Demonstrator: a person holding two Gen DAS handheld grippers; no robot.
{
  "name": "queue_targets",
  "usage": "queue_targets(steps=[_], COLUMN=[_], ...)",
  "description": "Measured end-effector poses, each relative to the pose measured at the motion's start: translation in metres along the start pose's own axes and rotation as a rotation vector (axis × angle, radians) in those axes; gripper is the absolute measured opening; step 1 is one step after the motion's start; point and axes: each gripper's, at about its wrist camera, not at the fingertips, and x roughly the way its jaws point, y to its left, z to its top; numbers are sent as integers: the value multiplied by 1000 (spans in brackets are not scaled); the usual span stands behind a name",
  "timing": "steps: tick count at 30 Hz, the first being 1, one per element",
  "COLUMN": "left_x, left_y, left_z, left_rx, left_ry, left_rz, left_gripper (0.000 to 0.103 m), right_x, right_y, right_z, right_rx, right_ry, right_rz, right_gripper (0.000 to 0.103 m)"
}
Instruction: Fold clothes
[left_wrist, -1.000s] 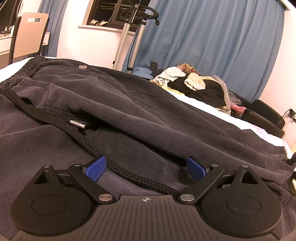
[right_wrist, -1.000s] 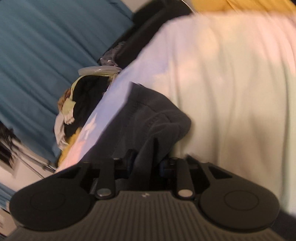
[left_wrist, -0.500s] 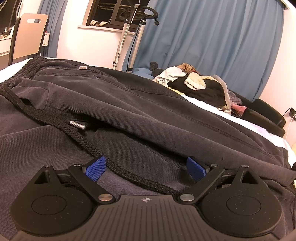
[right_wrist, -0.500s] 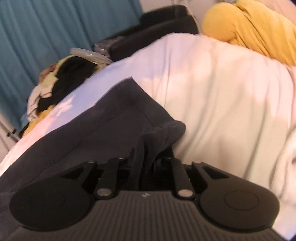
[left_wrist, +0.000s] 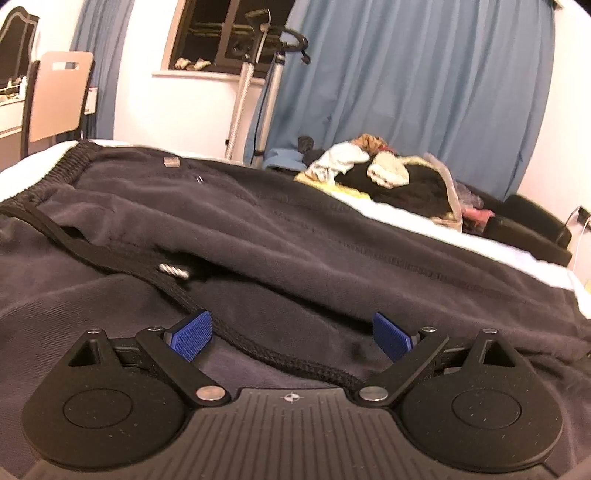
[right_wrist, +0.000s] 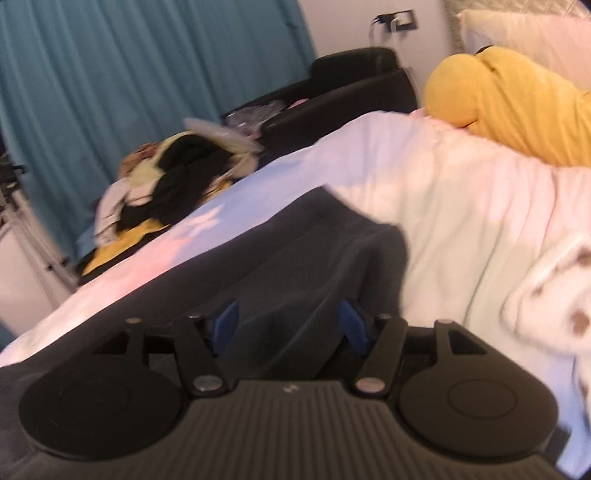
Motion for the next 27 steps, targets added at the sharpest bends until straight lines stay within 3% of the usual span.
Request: queue_targets(steps=[3, 6, 10, 14, 18, 22, 25, 27], left_x=[-20, -44, -78, -100, -116, -131, -129, -123], left_y=[4, 18, 76, 145, 190, 227, 247, 257], left_z=[6, 16, 38, 49, 47, 32, 27, 24], left_rx=[-20, -54, -209, -503, -668, -859, -910, -939], left_ry=[-31, -55, -86, -97, -134, -175, -136, -106], left_rz=[0, 20, 84, 94, 174, 269, 375, 382], left_gripper=[96, 96, 96, 96, 96, 96, 95, 95], right_x=[-33, -56, -80, -94, -103, -109, -124, -127], right_y=[6, 0, -22, -49, -68, -84, -102, -114], right_z=[-12, -26, -46, -51, -52, -45, -36, -33], right_rx=[56, 192, 407, 584, 710, 773, 774, 751], right_ry=[26, 67, 124, 118, 108, 113, 51, 51], right_rz=[77, 180, 265, 236, 208, 243, 250, 252], right_gripper=[72, 74, 74, 75, 80, 83, 85, 86])
